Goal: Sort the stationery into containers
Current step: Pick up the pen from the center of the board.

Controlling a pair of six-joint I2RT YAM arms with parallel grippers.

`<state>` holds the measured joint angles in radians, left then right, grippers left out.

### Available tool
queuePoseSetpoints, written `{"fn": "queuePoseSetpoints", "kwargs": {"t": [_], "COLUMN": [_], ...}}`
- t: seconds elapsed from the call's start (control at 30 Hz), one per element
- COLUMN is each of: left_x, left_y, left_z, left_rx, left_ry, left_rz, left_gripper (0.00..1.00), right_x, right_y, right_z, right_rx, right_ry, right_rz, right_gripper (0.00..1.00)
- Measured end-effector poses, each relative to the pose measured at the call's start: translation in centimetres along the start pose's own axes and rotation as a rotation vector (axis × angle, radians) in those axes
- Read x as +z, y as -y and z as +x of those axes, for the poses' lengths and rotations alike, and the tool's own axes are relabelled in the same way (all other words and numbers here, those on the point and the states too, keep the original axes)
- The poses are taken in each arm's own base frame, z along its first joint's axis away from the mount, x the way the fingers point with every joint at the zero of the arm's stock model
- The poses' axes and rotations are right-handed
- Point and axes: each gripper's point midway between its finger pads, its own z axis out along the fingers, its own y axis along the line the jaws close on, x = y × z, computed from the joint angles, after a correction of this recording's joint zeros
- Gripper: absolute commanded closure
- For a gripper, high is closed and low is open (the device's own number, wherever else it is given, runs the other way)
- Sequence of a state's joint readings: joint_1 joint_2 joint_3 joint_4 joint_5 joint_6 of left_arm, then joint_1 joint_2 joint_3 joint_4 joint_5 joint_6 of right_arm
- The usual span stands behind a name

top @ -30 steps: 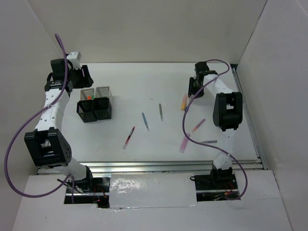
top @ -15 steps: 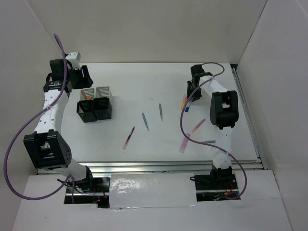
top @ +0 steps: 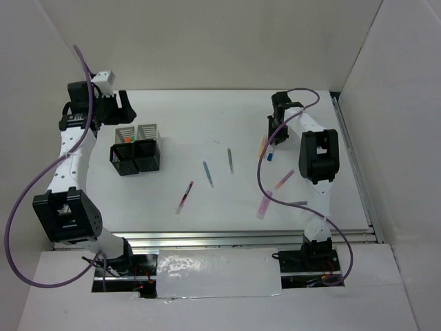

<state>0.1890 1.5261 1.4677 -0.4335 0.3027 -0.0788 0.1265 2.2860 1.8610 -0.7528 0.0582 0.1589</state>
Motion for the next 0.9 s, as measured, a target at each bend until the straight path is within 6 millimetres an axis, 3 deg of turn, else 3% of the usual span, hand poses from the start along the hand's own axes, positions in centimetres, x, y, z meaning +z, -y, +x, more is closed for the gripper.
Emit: {"fn": "queuePoseSetpoints", "kwargs": {"t": [0.2, 0.37, 0.53, 0.63, 0.73, 0.8, 0.9], "left_x": [-0.4, -0.6, -1.4, -2.5, -3.8, -4.7, -6.8], "left_y": [0.3, 0.8, 2.1, 3.7, 6.7, 10.4, 17.8], "left_z": [-0.8, -0.9, -1.4, -1.5, -1.3, -0.3, 2.6], "left_rx": [0.001, -0.006, -0.014, 0.027, 0.170, 0.322, 0.615], "left_ry": [0.020, 0.024, 0.070, 0.124, 0.173, 0.209, 0.274], "left_rz": [0.022, 0.051, 0.120, 0.193, 0.271, 0.349, 0.510], "left_gripper": [0.18, 0.18, 0.19, 0.20, 0.20, 0.21, 0.21], "right_x": [0.0, -0.1, -1.8, -5.2, -10.5, -14.7, -21.1], "right_y": [0.3, 1.0, 2.6, 2.4, 0.1, -1.8, -4.6], "right_z": [-0.1, -0.2, -0.9, -1.6, -1.5, -1.1, 0.3], "right_rx": [0.000, 0.021, 0.086, 0.117, 0.106, 0.081, 0.029], "right_ry": [-0.001, -0.005, -0.006, 0.029, 0.083, 0.133, 0.218], "right_rz": [0.001, -0.021, -0.105, -0.208, -0.355, -0.454, -0.602], "right_gripper": [0.80, 1.00, 1.00, 1.00, 1.00, 1.00, 1.00]}}
